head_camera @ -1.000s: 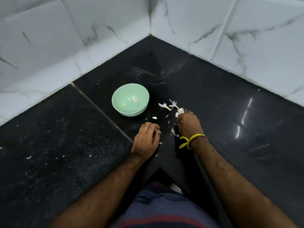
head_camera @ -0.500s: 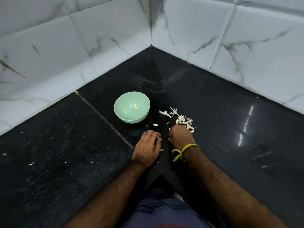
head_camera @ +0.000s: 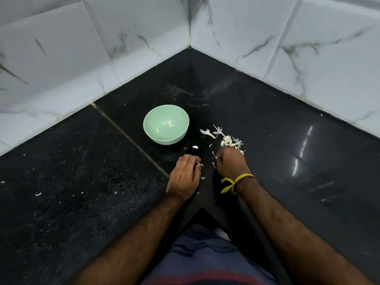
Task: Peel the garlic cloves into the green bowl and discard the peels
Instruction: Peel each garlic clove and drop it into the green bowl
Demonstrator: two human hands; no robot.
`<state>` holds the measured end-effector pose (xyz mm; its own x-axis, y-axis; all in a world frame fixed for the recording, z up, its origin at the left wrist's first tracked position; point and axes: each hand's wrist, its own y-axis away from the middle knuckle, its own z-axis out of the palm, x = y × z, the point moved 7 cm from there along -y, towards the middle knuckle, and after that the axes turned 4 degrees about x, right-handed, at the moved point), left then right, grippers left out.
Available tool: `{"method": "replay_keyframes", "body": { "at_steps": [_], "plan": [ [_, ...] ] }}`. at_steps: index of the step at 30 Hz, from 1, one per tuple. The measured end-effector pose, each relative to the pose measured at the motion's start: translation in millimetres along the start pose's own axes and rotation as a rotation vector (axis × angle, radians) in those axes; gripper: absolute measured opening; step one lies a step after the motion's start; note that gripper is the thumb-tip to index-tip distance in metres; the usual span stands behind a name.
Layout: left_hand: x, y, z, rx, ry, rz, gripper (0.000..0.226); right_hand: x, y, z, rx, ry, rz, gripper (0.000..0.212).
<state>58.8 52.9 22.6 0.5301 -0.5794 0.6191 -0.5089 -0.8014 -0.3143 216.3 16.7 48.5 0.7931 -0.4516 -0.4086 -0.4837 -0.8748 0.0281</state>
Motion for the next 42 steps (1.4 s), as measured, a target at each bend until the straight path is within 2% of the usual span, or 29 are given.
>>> {"method": "replay_keyframes", "body": {
  "at_steps": [3,6,9,10,17,22,25,29,35,39,42],
  "plan": [
    [0.7,-0.3,0.8,-0.001,-0.001,0.009,0.018,9.3,-1.8,-10.5,0.06,-0.23,0.123,0.014],
    [1.5,-0.2,0.6,0.004,-0.006,0.022,0.016,21.3,3.3,-1.0,-0.03,-0.488,0.242,0.007],
    [4.2,0.2,-0.9,0.009,-0.008,0.04,0.016,26.0,16.2,11.2,-0.11,-0.911,0.431,0.012],
    [5.1,0.3,-1.5,0.012,-0.01,0.048,0.017,25.5,19.4,11.5,-0.115,-0.983,0.463,0.012],
    [11.2,9.0,-3.6,0.092,-0.002,0.088,0.021,35.1,31.7,10.3,-0.087,-1.0,0.481,0.014],
    [9.9,9.9,1.9,0.067,0.001,0.108,0.021,34.6,33.9,16.0,-0.129,-1.003,0.505,0.013],
    [13.9,9.5,3.1,0.038,-0.001,0.147,0.029,32.4,32.3,18.0,-0.143,-0.986,0.484,0.013],
    [19.9,13.1,1.7,0.025,0.02,0.23,0.037,27.1,34.9,23.7,-0.24,-1.115,0.479,0.006],
    [23.8,4.0,-7.0,0.138,0.174,0.17,0.011,19.7,34.8,25.8,-0.28,-1.196,0.42,0.006],
    [30.1,-11.4,-3.6,0.088,0.169,0.129,0.006,23.1,28.1,18.9,-0.283,-1.26,0.411,0.004],
    [33.4,-19.8,-0.5,0.064,0.169,0.126,0.006,28.5,26.0,10.9,-0.27,-1.236,0.408,0.013]
  ]
}}
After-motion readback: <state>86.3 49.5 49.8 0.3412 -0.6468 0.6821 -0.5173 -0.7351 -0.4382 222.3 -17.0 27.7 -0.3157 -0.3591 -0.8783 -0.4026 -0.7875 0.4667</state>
